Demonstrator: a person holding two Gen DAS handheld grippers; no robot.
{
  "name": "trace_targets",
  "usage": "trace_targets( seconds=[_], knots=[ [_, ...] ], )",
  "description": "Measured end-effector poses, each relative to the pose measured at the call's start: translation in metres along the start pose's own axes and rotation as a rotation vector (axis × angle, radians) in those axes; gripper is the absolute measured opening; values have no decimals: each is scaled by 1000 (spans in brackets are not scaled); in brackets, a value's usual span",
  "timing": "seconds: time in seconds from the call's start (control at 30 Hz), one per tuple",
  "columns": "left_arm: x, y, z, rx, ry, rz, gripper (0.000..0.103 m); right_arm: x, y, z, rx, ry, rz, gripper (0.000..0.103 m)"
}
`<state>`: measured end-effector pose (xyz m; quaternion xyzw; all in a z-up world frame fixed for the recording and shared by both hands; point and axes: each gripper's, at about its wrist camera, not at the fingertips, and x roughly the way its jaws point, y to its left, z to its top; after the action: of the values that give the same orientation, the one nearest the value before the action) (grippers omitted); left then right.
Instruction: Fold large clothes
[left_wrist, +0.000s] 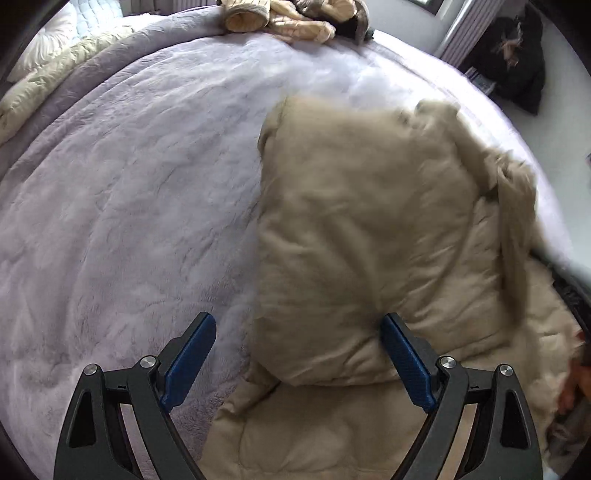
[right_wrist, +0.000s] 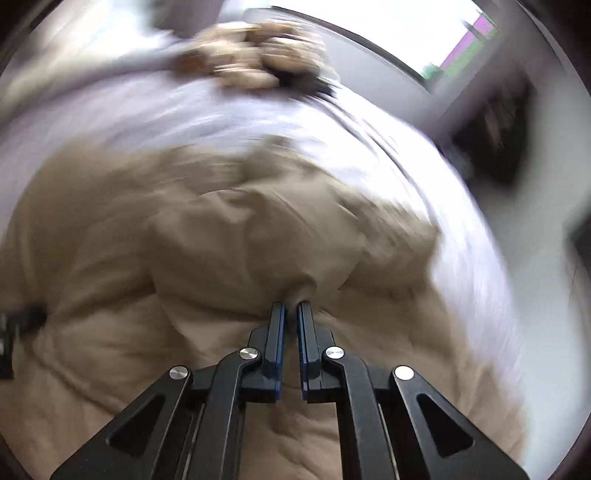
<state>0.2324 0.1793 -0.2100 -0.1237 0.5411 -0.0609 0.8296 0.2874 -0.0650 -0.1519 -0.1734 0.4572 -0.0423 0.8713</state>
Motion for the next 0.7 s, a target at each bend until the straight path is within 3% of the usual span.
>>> trace_targets(
  seconds=[0.13, 0.2, 0.3, 0.33, 0.37, 0.4, 0.47, 0.5, 0.53, 0.6, 0.7],
  knots=[
    [-14, 30, 43, -89, -48, -137, 92, 30, -97, -33, 488, 191, 167, 7],
    [-3, 48, 66, -141, -22, -182, 92, 47, -125, -56, 628, 262, 233, 6],
    [28, 67, 92, -226, 49, -240, 92, 47, -143, -73, 734, 256, 332, 8],
    [41, 70, 97, -256, 85, -274, 92, 43, -144, -73, 737, 247, 338, 10],
    [53, 71, 102, -283, 118, -316, 92, 37, -141, -71, 716, 231, 350, 24],
    [58, 69, 104, -300, 133, -338, 92, 31, -138, -68, 696, 218, 354, 52],
    [65, 62, 108, -306, 122, -359, 80, 13, -120, -56, 632, 164, 360, 84],
    [61, 56, 106, -295, 103, -362, 52, 6, -111, -49, 595, 131, 371, 84],
    [59, 50, 105, -281, 87, -360, 36, -6, -99, -40, 537, 101, 376, 84],
    [52, 41, 105, -255, 50, -332, 25, -15, -68, -20, 387, 56, 351, 84],
    [40, 29, 105, -178, 9, -283, 25, -16, -17, 5, 203, 12, 279, 84]
  ],
)
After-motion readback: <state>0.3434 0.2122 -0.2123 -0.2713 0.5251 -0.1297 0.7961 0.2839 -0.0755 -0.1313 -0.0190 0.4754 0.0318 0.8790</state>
